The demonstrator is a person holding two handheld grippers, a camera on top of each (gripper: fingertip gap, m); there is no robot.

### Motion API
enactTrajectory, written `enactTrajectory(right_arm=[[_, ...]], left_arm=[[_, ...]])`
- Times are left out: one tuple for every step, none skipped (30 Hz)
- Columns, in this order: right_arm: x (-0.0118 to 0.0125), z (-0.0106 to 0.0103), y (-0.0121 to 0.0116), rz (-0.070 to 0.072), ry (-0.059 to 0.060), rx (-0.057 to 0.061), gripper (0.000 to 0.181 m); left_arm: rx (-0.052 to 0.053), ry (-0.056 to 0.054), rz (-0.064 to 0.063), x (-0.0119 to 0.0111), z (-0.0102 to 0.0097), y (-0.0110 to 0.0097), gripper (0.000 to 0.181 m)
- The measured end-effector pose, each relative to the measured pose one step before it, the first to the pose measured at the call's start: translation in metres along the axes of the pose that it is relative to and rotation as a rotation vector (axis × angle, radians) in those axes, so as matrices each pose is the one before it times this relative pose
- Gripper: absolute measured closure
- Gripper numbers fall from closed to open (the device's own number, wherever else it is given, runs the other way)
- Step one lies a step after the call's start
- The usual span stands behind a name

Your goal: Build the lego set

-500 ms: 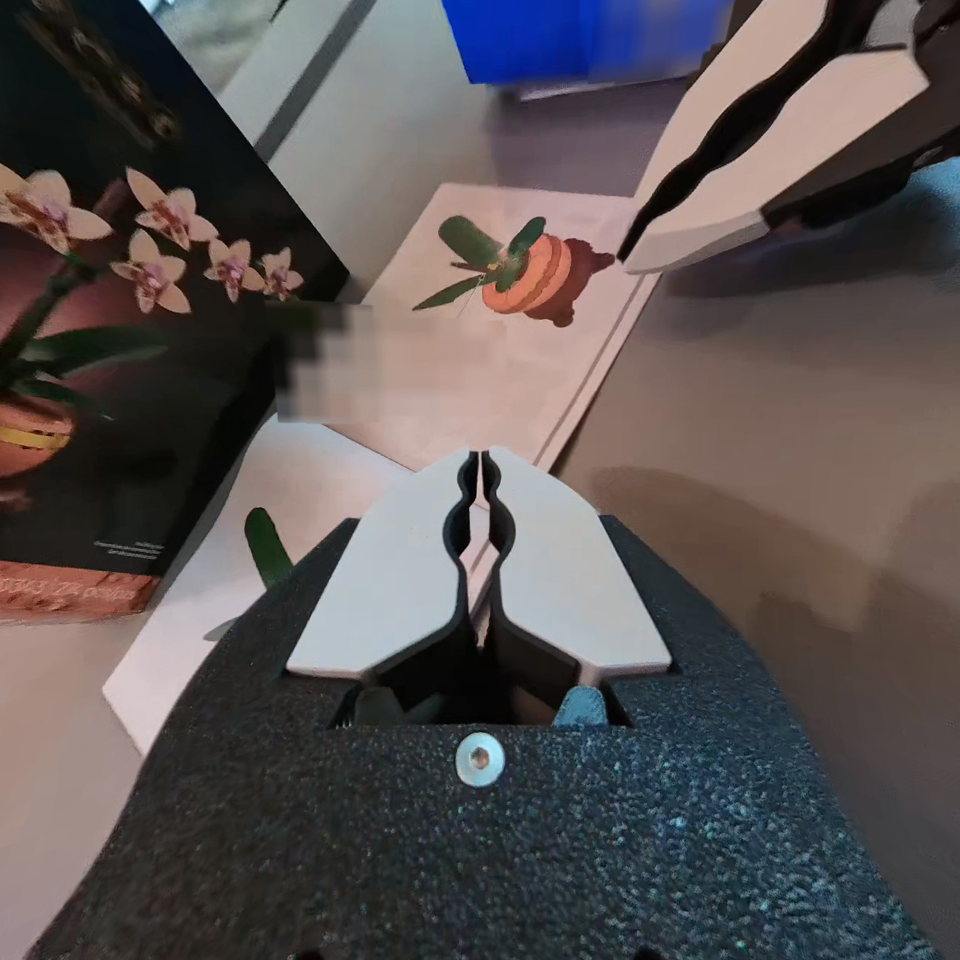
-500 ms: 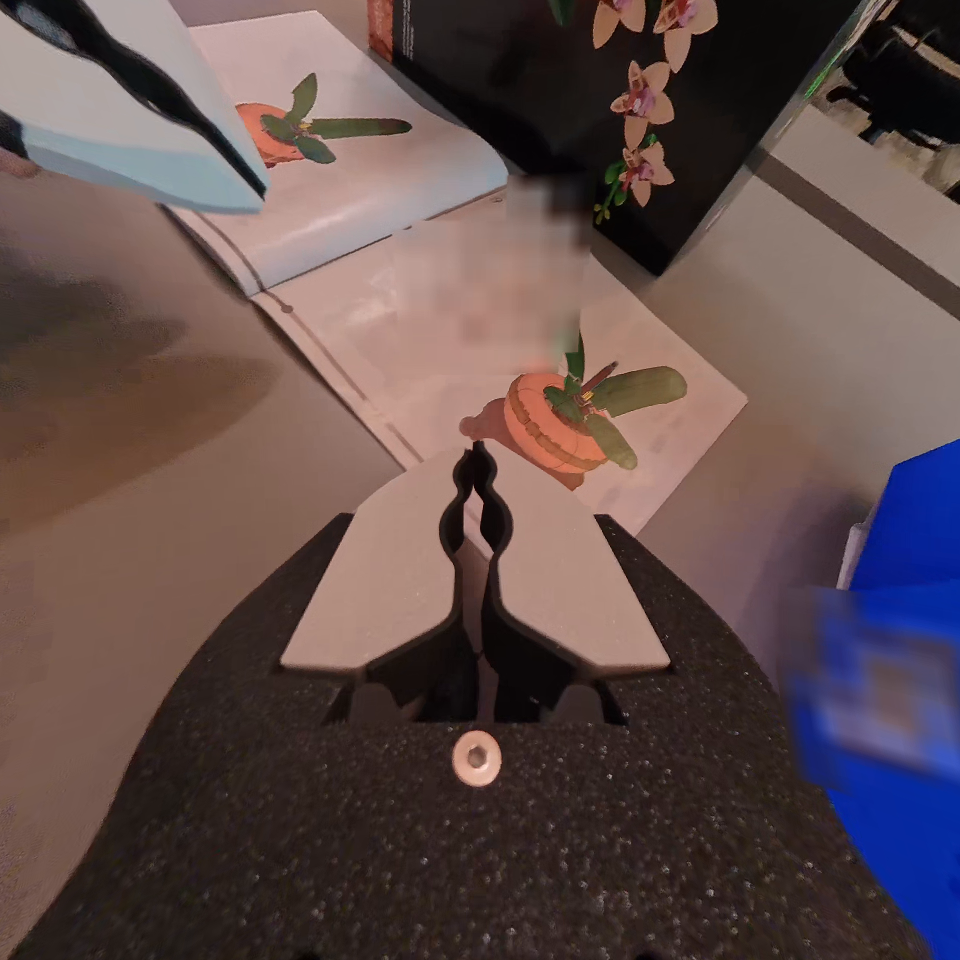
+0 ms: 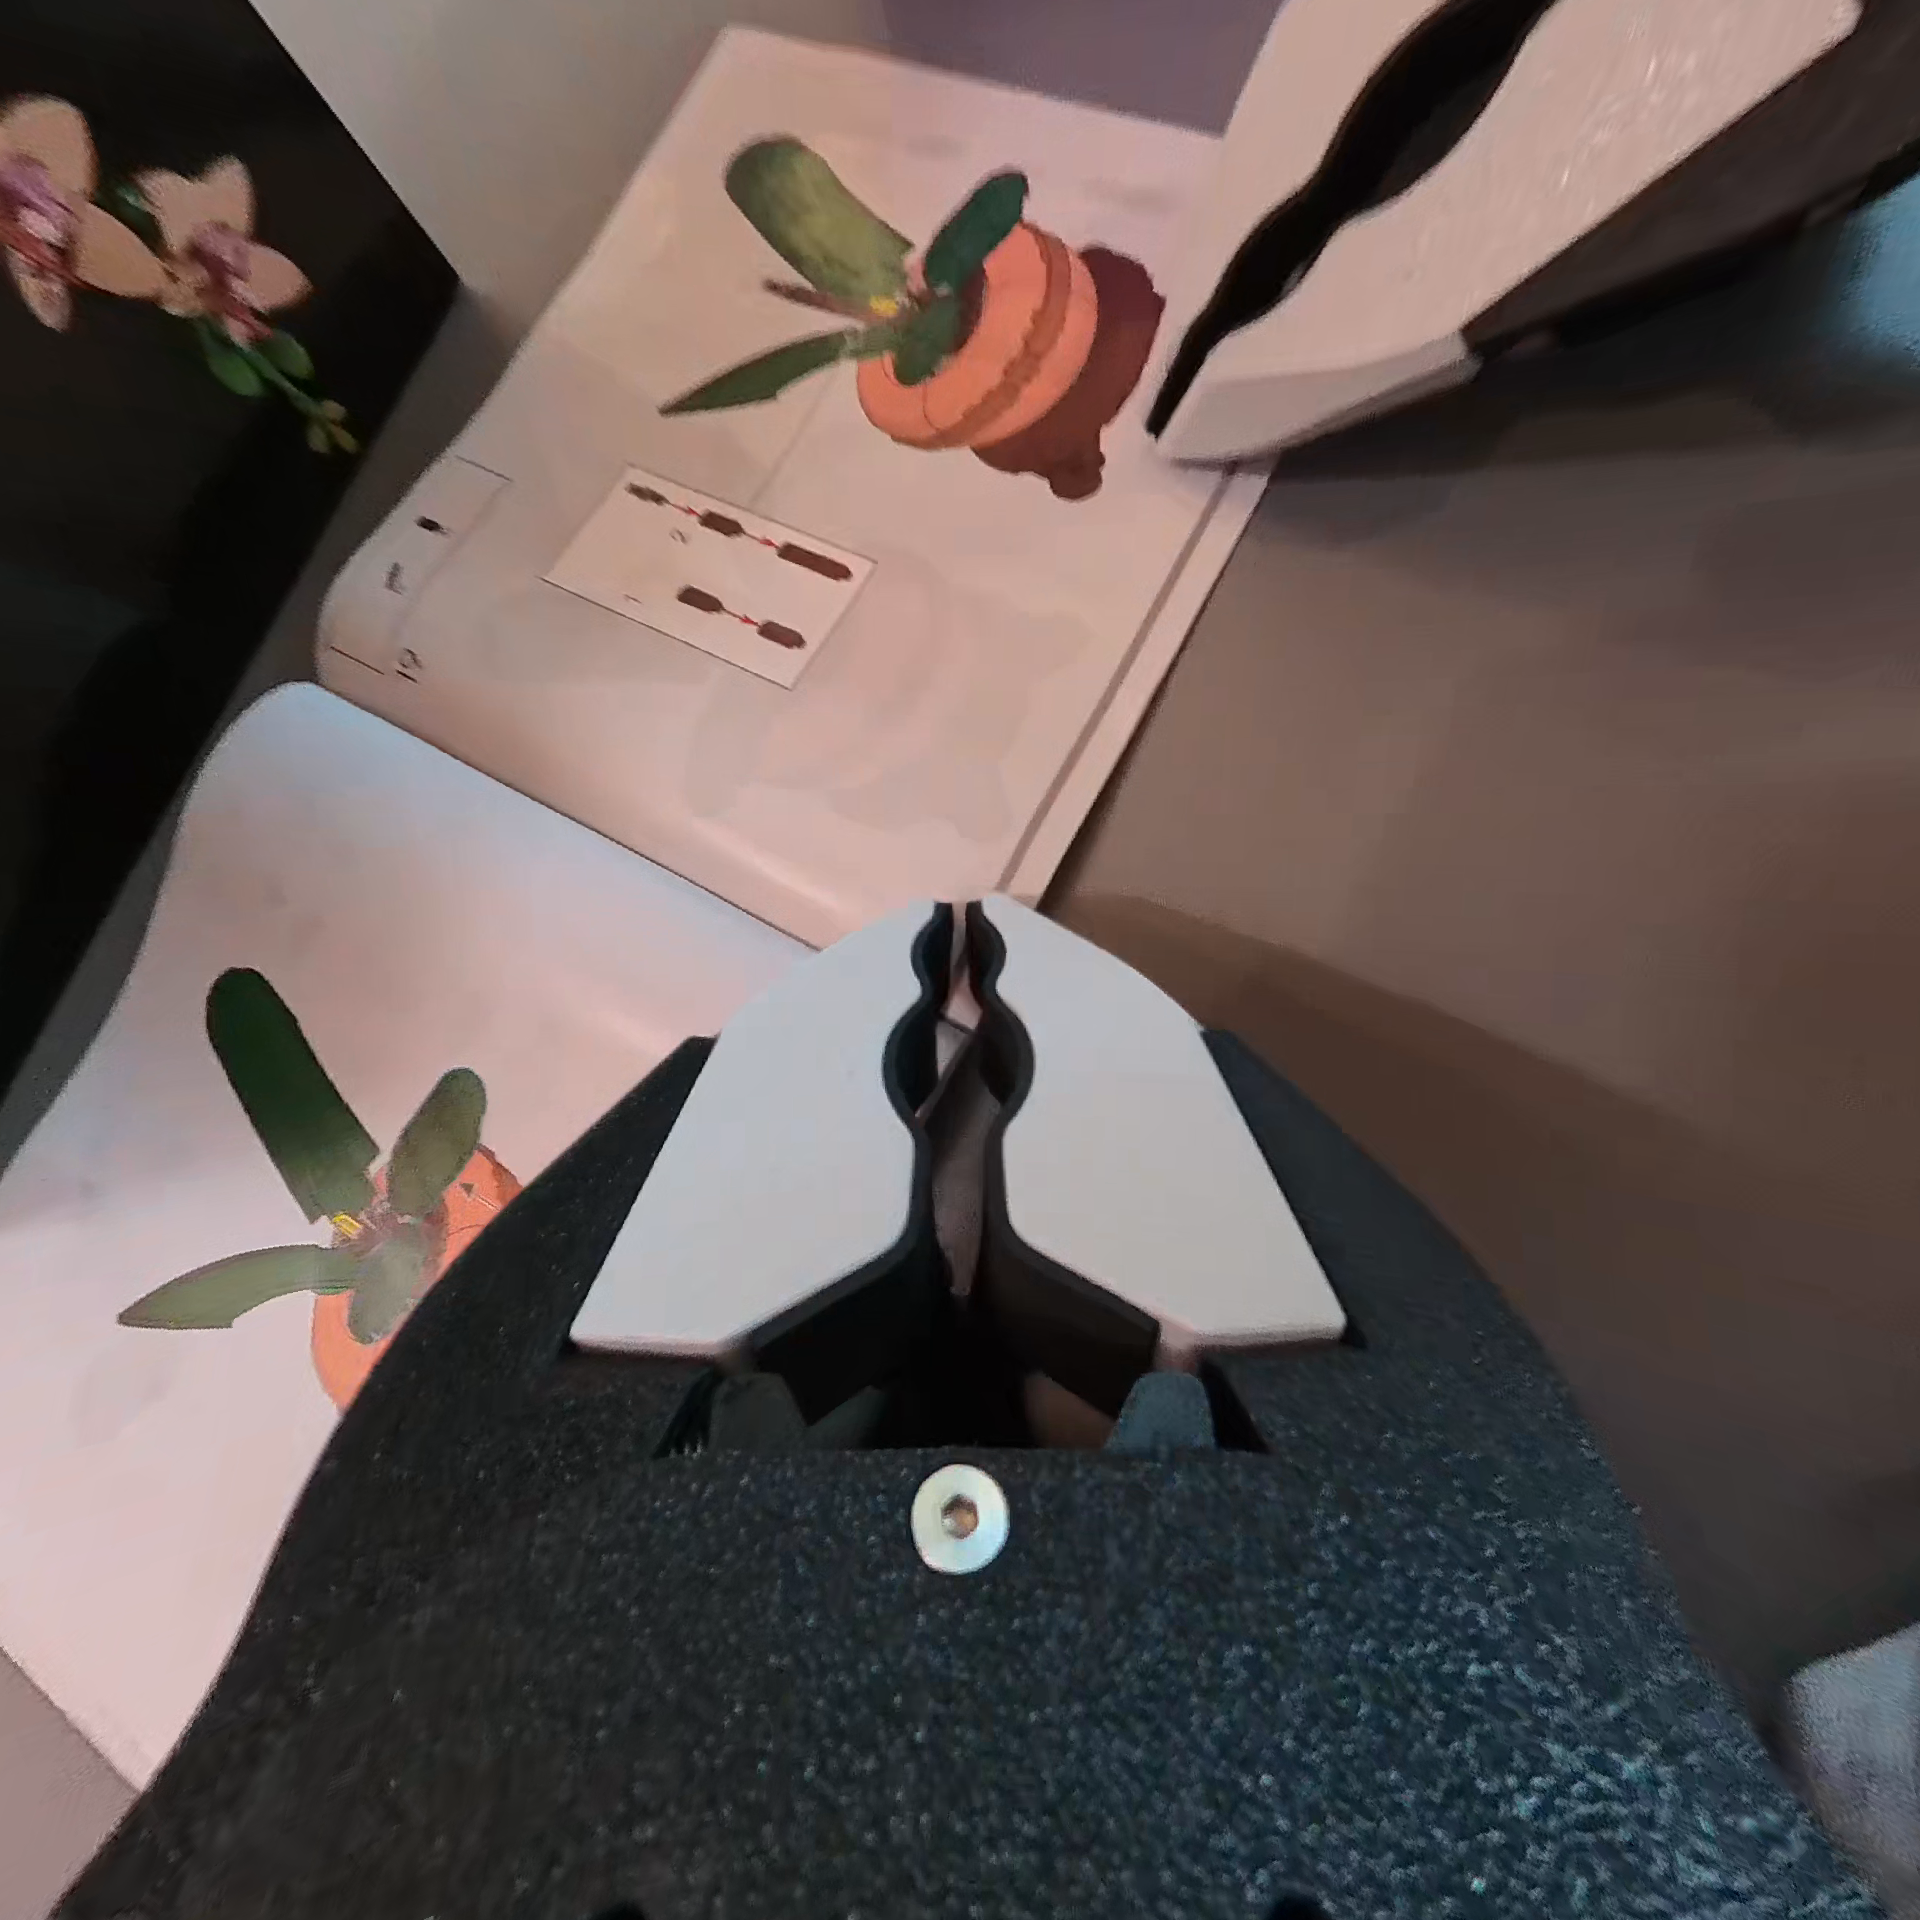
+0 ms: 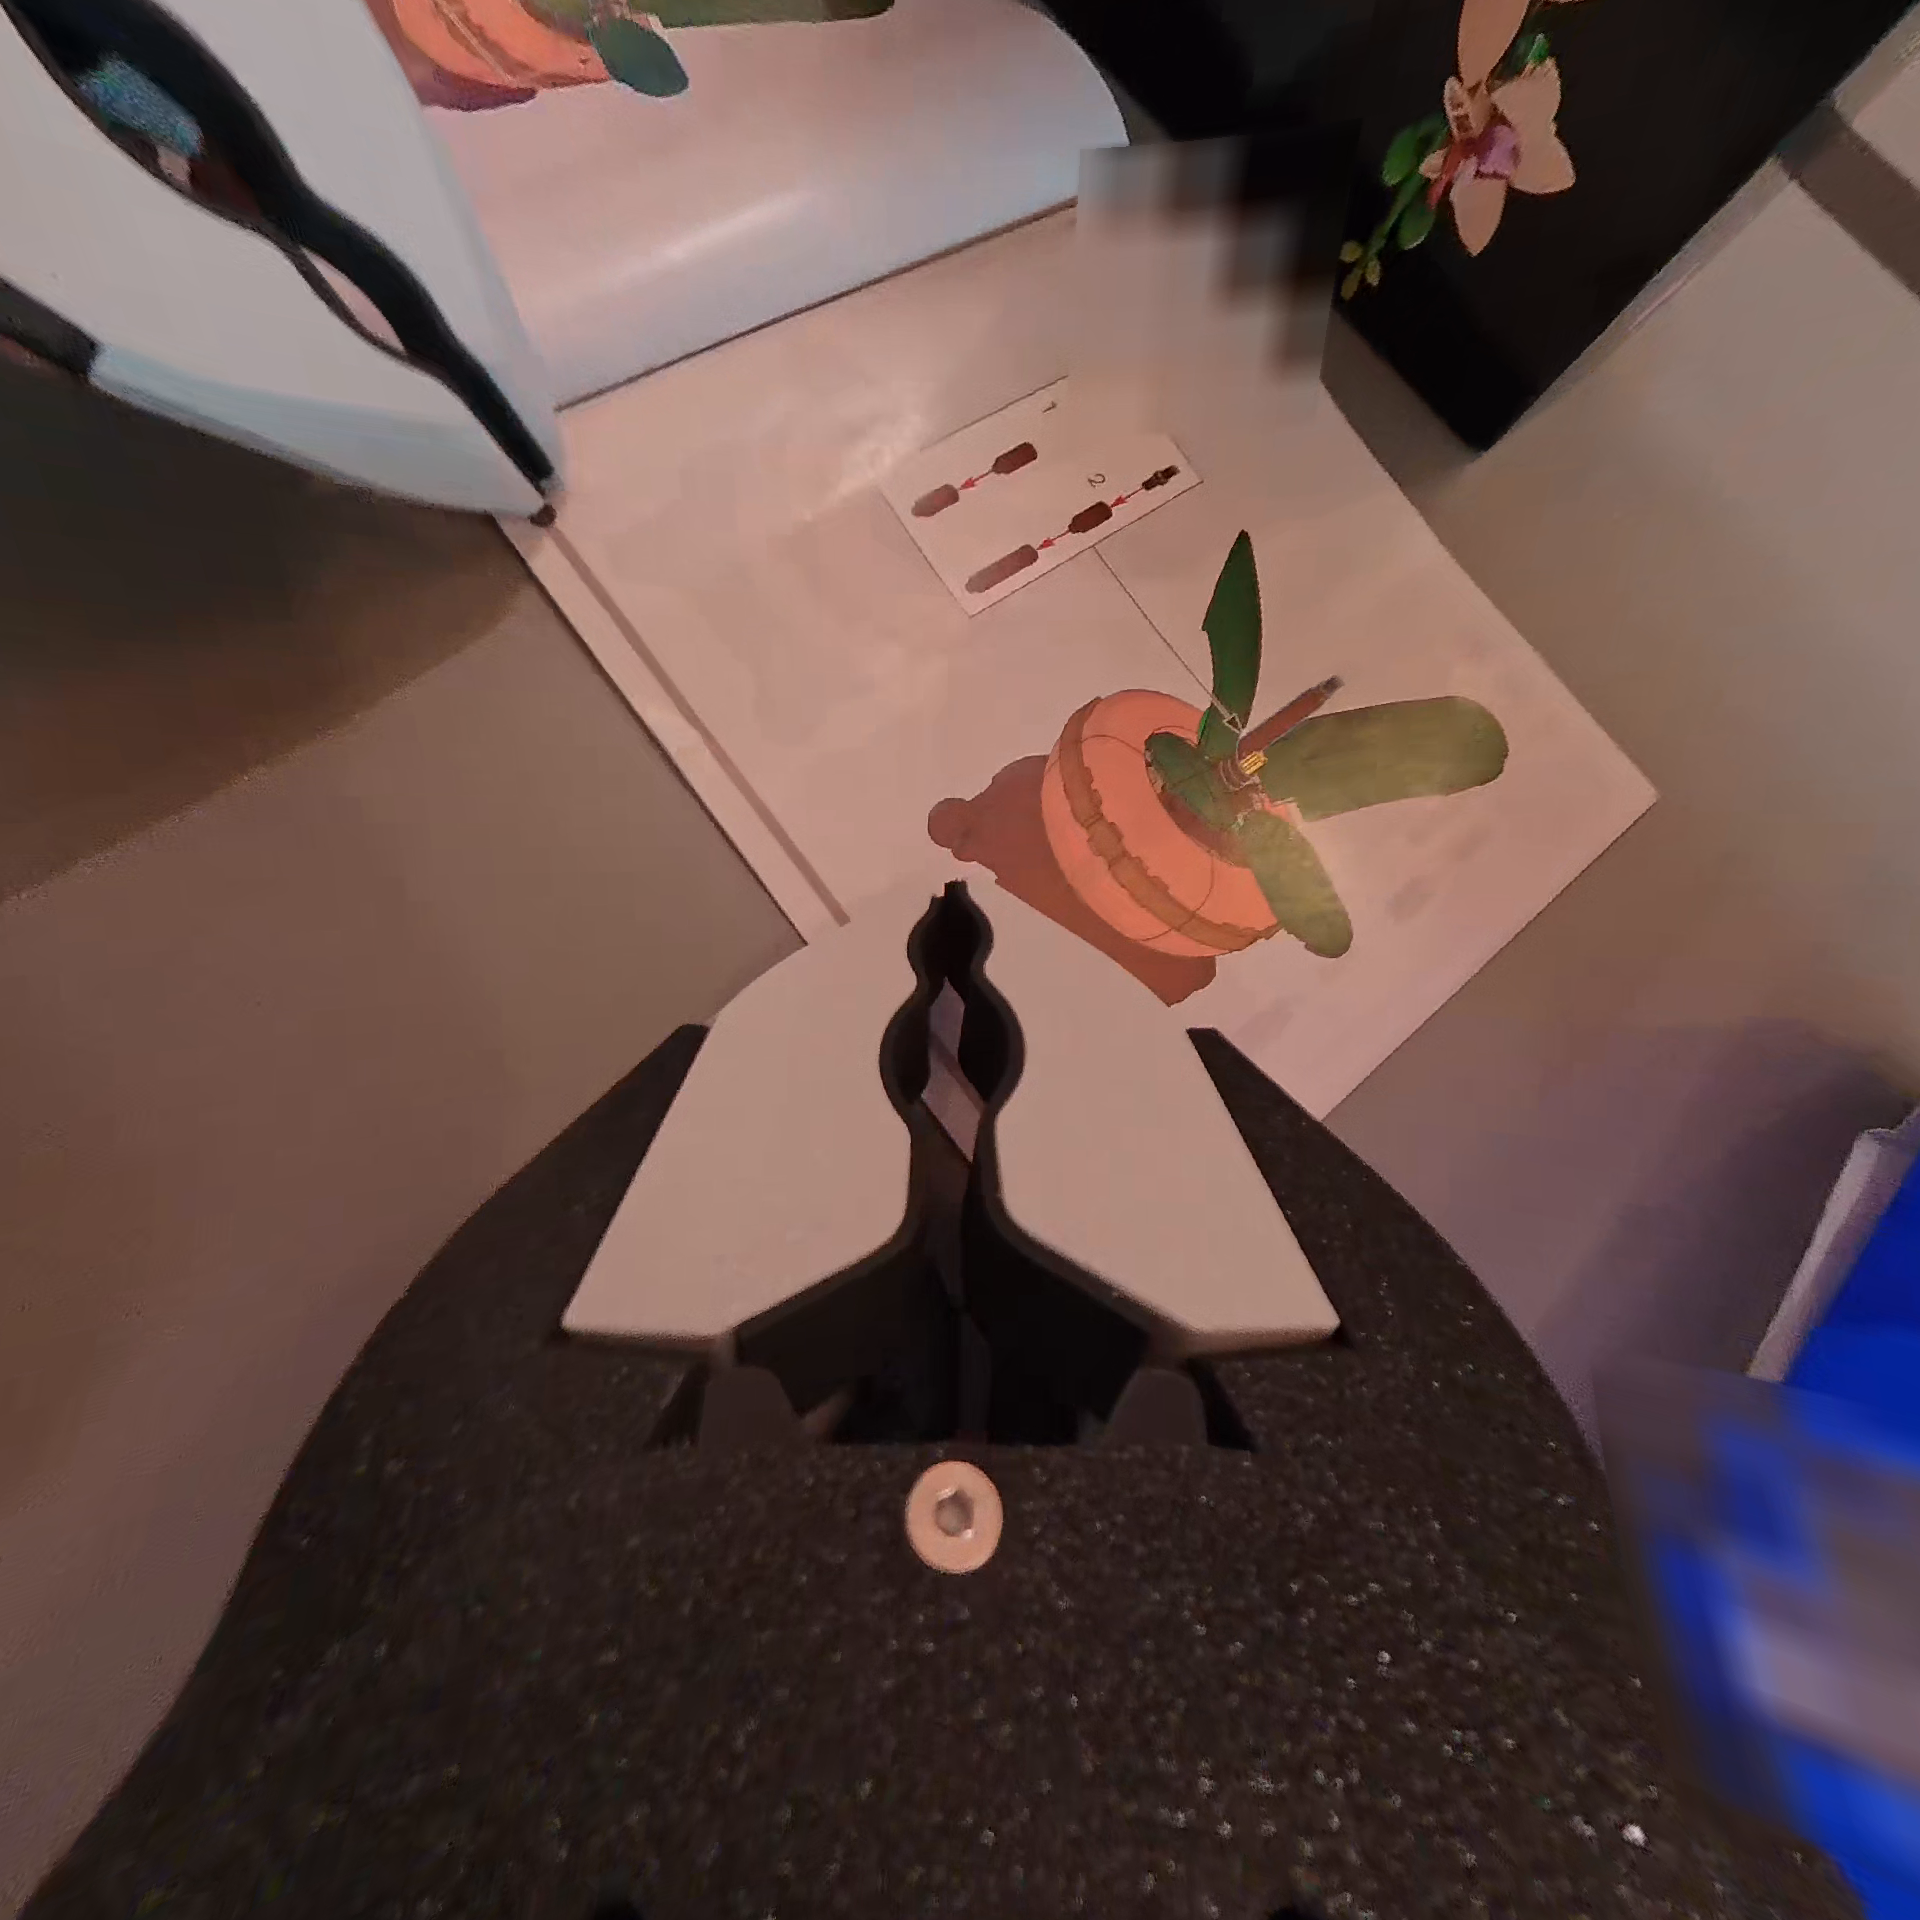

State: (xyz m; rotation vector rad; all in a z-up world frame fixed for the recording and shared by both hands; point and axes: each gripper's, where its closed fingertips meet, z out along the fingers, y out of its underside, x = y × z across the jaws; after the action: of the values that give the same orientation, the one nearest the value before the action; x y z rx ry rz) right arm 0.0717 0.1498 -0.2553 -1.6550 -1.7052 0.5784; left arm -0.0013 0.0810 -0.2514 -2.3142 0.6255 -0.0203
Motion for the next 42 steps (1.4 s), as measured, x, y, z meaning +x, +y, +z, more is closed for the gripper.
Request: enactTrajectory(right_arm=[[-0.00038, -0.00035, 0.00061, 0.0107, -0.0165, 0.0017, 0.181], [-0.00049, -0.00067, 0.00081, 0.0036, -0.0152, -0.0021, 0.181], [-0.00029, -0.00060, 0.00069, -0.0014, -0.0102, -0.0038, 0.181], [-0.00031, -0.00064, 0.00050, -0.0113, -0.0065, -0.0036, 0.181], [-0.00035, -0.00068, 0.00073, -0.0149, -0.0057, -0.0056, 0.181], [-0.00074, -0.00114, 0.00094, -0.0165, -0.0091, -0.0090, 0.181], [-0.00077, -0.00119, 0.00122, -0.0156, -0.0103, -0.0100, 0.181], [-0.00078, -0.00126, 0.00105, -0.0162, -0.0097, -0.0061, 0.181], [-0.00076, -0.00106, 0.00102, -0.0141, -0.0084, -0.0015, 0.181], [-0.00067, -0.00094, 0.00096, -0.0034, -0.0088, -0.0015, 0.181], [-0.00068, -0.00096, 0.00098, 0.0005, -0.0092, -0.0029, 0.181], [-0.00048, -0.00076, 0.00084, -0.0017, -0.0057, -0.0029, 0.181], [-0.00015, -0.00042, 0.00035, -0.0030, -0.0012, -0.0018, 0.181], [-0.00019, -0.00015, 0.00019, -0.0036, 0.0022, -0.0008, 0.181], [-0.00006, -0.00015, 0.00022, -0.0031, 0.0026, -0.0009, 0.181], [-0.00009, 0.00000, 0.00002, -0.0008, 0.0029, 0.0003, 0.181], [0.00006, 0.00003, -0.00002, 0.0011, 0.0014, 0.0024, 0.181], [-0.00006, 0.00003, -0.00001, 0.0059, -0.0005, 0.0040, 0.181], [-0.00002, 0.00001, 0.00010, 0.0116, -0.0016, 0.0044, 0.181], [-0.00002, 0.00000, 0.00012, 0.0117, -0.0023, 0.0043, 0.181], [-0.00016, -0.00003, 0.00014, 0.0099, -0.0022, 0.0031, 0.181], [-0.00017, -0.00006, 0.00009, 0.0058, -0.0008, 0.0030, 0.181], [0.00004, 0.00003, 0.00003, 0.0041, 0.0015, 0.0043, 0.181], [-0.00008, 0.00005, -0.00005, 0.0019, 0.0009, 0.0047, 0.181], [-0.00036, -0.00020, -0.00003, -0.0061, -0.0021, 0.0024, 0.181], [0.00006, -0.00045, 0.00023, -0.0206, -0.0002, -0.0028, 0.181], [0.00529, -0.00090, 0.00042, -0.0142, 0.0357, -0.0051, 0.178], [0.00984, -0.00169, -0.00222, -0.0033, 0.0646, 0.0171, 0.171], [0.00679, -0.00243, -0.00567, 0.0022, 0.0415, 0.0446, 0.166], [0.00295, -0.00260, -0.00768, 0.0129, 0.0126, 0.0622, 0.163], [0.00314, -0.00201, -0.00904, 0.0265, 0.0138, 0.0736, 0.162], [0.00360, -0.00144, -0.00910, 0.0352, 0.0178, 0.0781, 0.162], [0.00237, -0.00091, -0.00675, 0.0358, 0.0096, 0.0667, 0.162], [0.00173, -0.00082, -0.00387, 0.0255, 0.0022, 0.0439, 0.163], [0.00333, -0.00108, -0.00098, 0.0184, 0.0123, 0.0098, 0.164], [0.00099, -0.00039, -0.00040, 0.0148, -0.0040, 0.0056, 0.163], [-0.00144, 0.00038, 0.00049, 0.0091, -0.0193, -0.0030, 0.163], [-0.00141, 0.00113, 0.00144, 0.0060, -0.0169, -0.0115, 0.163], [-0.00015, 0.00158, 0.00205, 0.0051, -0.0054, -0.0165, 0.162], [-0.00097, 0.00175, 0.00214, -0.0002, -0.0084, -0.0173, 0.162], [-0.00182, 0.00173, 0.00198, -0.0061, -0.0107, -0.0171, 0.162], [-0.00143, 0.00197, 0.00227, -0.0115, -0.0044, -0.0193, 0.162]], left_arm=[[-0.0132, 0.0078, 0.0049, 0.00177, 0.00148, 0.00251, 0.180], [0.0002, 0.0097, 0.0002, 0.00175, 0.00054, 0.00031, 0.180], [0.0039, 0.0097, -0.0040, 0.00161, -0.00015, -0.00035, 0.179], [0.0042, 0.0034, -0.0042, 0.00052, -0.00034, -0.00039, 0.179], [0.0104, -0.0063, -0.0024, -0.00100, -0.00124, -0.00118, 0.178], [0.0231, -0.0222, -0.0034, -0.00339, -0.00242, -0.00325, 0.177], [0.0349, -0.0350, -0.0105, -0.00600, -0.00313, -0.00507, 0.176], [0.0332, -0.0313, -0.0187, -0.00644, -0.00281, -0.00461, 0.176], [0.0153, -0.0159, -0.0197, -0.00469, -0.00150, -0.00143, 0.176], [-0.0096, -0.0032, -0.0137, -0.00270, 0.00017, 0.00301, 0.176], [-0.0267, 0.0037, -0.0029, -0.00071, 0.00128, 0.00551, 0.176], [-0.0282, 0.0028, 0.0072, 0.00057, 0.00159, 0.00547, 0.177], [-0.0217, 0.0003, 0.0154, 0.00124, 0.00124, 0.00375, 0.178], [-0.0168, 0.0021, 0.0212, 0.00219, 0.00080, 0.00226, 0.179], [-0.0114, -0.0014, 0.0190, 0.00143, 0.00045, 0.00090, 0.180], [-0.0066, -0.0036, 0.0117, 0.00076, 0.00031, 0.00026, 0.181], [-0.0046, 0.0007, 0.0051, 0.00054, 0.00021, 0.00035, 0.181], [-0.0016, 0.0029, 0.0006, 0.00038, 0.00024, 0.00040, 0.181], [-0.0012, 0.0050, -0.0010, 0.00029, 0.00000, 0.00067, 0.181], [-0.0022, 0.0055, -0.0016, 0.00029, 0.00026, 0.00091, 0.181], [-0.0005, 0.0031, -0.0015, 0.00020, 0.00006, 0.00037, 0.181], [0.0008, 0.0005, -0.0003, 0.00003, -0.00002, 0.00000, 0.181], [-0.0003, -0.0013, 0.0018, -0.00007, -0.00006, 0.00002, 0.181], [-0.0003, -0.0028, 0.0040, 0.00003, 0.00007, -0.00013, 0.181], [-0.0003, -0.0045, 0.0047, -0.00017, -0.00014, -0.00007, 0.181], [0.0003, -0.0061, 0.0051, -0.00036, -0.00023, -0.00033, 0.181], [0.0020, -0.0078, 0.0049, -0.00080, -0.00043, -0.00043, 0.180], [0.0036, -0.0077, 0.0017, -0.00093, -0.00058, -0.00052, 0.178], [0.0048, -0.0029, -0.0035, -0.00074, -0.00066, -0.00051, 0.177], [0.0054, 0.0022, -0.0070, -0.00022, -0.00094, -0.00056, 0.176], [0.0074, 0.0044, -0.0080, -0.00013, -0.00119, -0.00077, 0.176], [0.0094, 0.0067, -0.0084, 0.00008, -0.00100, -0.00108, 0.176], [0.0093, 0.0090, -0.0088, 0.00045, -0.00102, -0.00126, 0.176], [0.0092, 0.0069, -0.0074, 0.00040, -0.00085, -0.00126, 0.175], [0.0101, -0.0001, -0.0041, -0.00047, -0.00068, -0.00128, 0.175], [0.0096, -0.0070, -0.0015, -0.00123, -0.00067, -0.00122, 0.174], [0.0099, -0.0078, -0.0010, -0.00142, -0.00079, -0.00142, 0.171], [0.0118, -0.0018, -0.0021, -0.00046, -0.00077, -0.00173, 0.169], [0.0142, 0.0030, -0.0031, 0.00029, -0.00072, -0.00225, 0.167], [0.0152, 0.0047, -0.0010, 0.00066, -0.00042, -0.00214, 0.166], [0.0135, 0.0034, 0.0041, 0.00072, -0.00021, -0.00169, 0.166], [0.0102, -0.0014, 0.0088, 0.00036, 0.00011, -0.00096, 0.166]])
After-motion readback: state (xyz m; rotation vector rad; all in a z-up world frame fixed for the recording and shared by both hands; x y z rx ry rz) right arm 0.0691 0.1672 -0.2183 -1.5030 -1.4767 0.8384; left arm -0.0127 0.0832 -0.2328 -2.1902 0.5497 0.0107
